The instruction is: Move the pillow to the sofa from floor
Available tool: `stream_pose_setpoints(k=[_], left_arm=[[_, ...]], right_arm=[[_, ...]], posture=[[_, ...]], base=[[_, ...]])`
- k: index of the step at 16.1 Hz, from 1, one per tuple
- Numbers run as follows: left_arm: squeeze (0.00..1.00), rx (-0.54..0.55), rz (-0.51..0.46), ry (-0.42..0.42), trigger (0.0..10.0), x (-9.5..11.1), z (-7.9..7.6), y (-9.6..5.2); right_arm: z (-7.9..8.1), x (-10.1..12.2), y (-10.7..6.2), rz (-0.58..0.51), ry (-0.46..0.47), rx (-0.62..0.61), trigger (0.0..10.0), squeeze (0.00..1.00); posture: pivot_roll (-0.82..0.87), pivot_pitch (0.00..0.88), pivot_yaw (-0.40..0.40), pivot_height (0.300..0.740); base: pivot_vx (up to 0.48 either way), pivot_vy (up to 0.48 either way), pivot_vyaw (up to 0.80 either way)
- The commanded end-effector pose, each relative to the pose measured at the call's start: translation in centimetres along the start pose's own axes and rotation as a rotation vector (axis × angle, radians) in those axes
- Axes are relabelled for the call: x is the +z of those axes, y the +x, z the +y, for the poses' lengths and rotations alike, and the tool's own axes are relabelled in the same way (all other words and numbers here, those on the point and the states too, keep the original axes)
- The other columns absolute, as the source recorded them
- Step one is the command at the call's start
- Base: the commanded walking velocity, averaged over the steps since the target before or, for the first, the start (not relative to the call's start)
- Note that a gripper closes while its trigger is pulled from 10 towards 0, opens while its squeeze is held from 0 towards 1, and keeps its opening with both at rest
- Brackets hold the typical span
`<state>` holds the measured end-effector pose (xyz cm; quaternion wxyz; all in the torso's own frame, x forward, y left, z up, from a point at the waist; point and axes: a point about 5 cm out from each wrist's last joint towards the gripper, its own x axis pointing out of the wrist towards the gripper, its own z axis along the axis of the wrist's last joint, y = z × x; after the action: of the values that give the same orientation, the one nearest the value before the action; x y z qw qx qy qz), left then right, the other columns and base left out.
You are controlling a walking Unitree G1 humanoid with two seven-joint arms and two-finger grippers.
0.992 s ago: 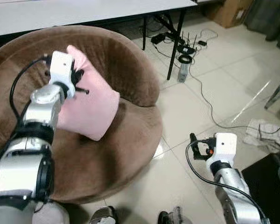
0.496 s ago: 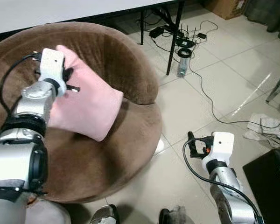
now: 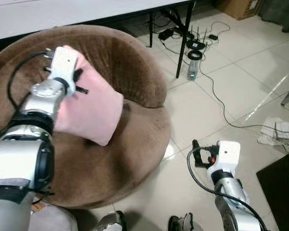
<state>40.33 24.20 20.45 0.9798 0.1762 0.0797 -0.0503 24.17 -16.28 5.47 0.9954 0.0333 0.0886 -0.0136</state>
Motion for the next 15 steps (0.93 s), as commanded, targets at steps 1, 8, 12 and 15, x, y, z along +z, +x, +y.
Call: stream_pose_setpoints(k=[1, 8, 12, 15], left_arm=[[0.0, 0.001, -0.055, 0.038, 0.0, 2.2, 0.1, 0.3], [0.0, -0.016, -0.043, 0.188, 0.0, 4.3, -0.8, 0.8], [0.82, -0.023, -0.03, 0.206, 0.0, 4.6, -1.7, 1.1], [1.0, -0.022, -0.028, 0.228, 10.0, 4.9, -2.3, 1.3]], right_arm=[[0.1, 0.2, -0.3, -0.015, 0.004, -0.005, 10.0, 0.0], [-0.9, -0.5, -3.0, 0.005, 0.011, -0.08, 10.0, 0.0], [-0.9, -0.8, -4.1, 0.016, 0.021, -0.11, 10.0, 0.0], [-0.9, -1.1, -5.0, 0.032, 0.025, -0.126, 10.0, 0.0]], posture=[[-0.18, 0.108, 0.06, 0.74], [-0.28, 0.119, 0.094, 0.74], [-0.32, 0.133, 0.112, 0.74], [-0.34, 0.152, 0.117, 0.74]], base=[[0.0, 0.0, 0.0], [0.0, 0.0, 0.0], [0.0, 0.0, 0.0], [0.0, 0.0, 0.0]])
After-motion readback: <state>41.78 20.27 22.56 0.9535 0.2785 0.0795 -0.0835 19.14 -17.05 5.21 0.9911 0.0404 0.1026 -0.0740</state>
